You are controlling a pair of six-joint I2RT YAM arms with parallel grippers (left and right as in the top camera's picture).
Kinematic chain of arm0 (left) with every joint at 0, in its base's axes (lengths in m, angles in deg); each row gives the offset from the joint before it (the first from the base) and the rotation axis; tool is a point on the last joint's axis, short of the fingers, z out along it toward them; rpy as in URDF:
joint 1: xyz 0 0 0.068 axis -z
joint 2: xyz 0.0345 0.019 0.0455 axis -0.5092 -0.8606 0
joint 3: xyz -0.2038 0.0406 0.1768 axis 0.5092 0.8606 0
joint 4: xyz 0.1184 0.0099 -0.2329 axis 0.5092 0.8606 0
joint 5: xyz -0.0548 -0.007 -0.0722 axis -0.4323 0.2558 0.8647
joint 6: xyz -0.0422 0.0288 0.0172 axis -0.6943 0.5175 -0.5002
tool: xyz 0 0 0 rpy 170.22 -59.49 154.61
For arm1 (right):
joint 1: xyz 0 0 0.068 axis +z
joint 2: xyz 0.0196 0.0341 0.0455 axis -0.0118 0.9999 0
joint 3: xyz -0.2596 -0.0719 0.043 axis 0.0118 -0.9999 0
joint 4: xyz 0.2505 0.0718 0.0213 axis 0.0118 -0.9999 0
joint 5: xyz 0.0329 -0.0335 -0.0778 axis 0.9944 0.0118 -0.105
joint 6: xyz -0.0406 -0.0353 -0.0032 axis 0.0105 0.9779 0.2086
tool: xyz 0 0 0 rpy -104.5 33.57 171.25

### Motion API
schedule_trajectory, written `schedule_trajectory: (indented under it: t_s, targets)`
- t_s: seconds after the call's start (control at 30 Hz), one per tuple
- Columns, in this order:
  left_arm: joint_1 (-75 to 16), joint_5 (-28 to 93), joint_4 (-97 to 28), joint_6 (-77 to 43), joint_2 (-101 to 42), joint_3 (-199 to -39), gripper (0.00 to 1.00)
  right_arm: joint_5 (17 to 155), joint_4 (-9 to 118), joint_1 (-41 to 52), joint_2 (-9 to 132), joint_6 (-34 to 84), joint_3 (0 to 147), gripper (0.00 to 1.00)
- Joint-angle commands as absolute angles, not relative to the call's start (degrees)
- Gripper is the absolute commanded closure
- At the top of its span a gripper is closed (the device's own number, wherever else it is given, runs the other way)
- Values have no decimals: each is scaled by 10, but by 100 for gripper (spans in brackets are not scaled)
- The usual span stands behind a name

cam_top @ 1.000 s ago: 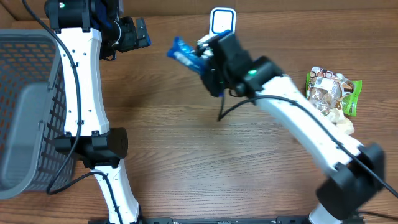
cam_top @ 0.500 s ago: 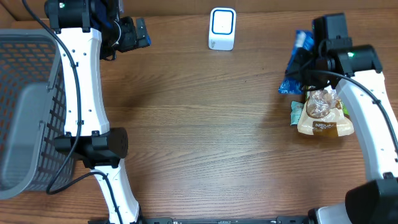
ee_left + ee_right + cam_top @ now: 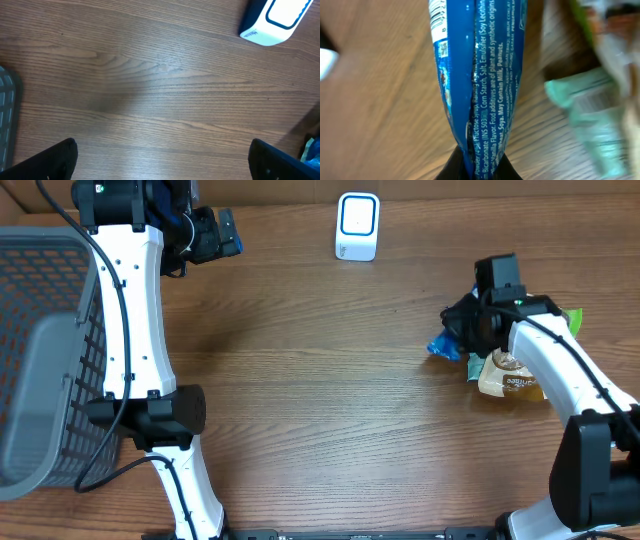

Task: Scan the item barcode
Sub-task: 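Carry the Oreo packet right and release it beside the other packets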

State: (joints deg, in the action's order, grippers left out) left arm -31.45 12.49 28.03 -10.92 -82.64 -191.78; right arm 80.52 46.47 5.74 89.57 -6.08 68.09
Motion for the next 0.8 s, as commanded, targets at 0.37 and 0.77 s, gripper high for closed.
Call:
schedule_trajectory:
  t_s: [0.37,0.77]
  targets:
    - [-312,123,281,-117,-827,-1929,0,702,448,56,891,54,676,96]
    - [-312,123,281,-117,-827,-1929,0,689,474,57,895,173,651,96]
